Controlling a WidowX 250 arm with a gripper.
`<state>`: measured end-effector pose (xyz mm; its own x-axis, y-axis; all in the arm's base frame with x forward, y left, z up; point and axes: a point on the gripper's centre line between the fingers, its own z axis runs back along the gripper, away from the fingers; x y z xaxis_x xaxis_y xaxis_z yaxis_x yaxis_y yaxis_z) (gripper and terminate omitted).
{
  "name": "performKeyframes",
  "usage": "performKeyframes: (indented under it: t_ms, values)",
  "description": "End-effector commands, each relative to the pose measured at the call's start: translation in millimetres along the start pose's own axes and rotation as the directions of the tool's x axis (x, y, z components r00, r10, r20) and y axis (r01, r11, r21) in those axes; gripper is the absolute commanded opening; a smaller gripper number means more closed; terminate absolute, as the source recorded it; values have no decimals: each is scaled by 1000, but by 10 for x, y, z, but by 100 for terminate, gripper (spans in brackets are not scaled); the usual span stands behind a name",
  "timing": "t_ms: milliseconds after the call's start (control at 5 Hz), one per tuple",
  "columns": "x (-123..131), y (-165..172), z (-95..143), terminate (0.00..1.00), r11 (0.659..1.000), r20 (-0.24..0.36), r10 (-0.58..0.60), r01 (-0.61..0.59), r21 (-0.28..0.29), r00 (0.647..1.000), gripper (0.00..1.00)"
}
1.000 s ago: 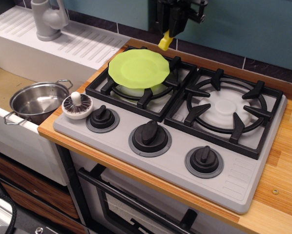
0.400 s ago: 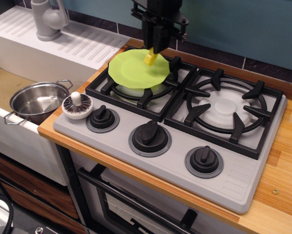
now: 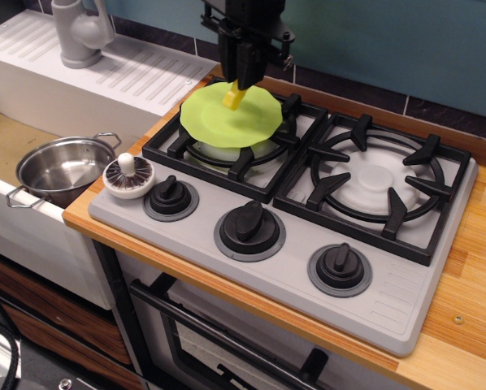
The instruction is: Put fry on plate and mushroom in pot or pan in sink
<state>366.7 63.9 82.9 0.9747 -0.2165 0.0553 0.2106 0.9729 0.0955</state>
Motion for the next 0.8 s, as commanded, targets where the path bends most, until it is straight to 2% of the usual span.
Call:
performKeyframes:
  t_ms: [0, 600]
  values:
    - [84, 155, 292, 0, 999, 108, -15, 12, 32, 994, 100]
    - [129, 53, 243, 0, 1000, 110, -9, 8, 12, 994, 100]
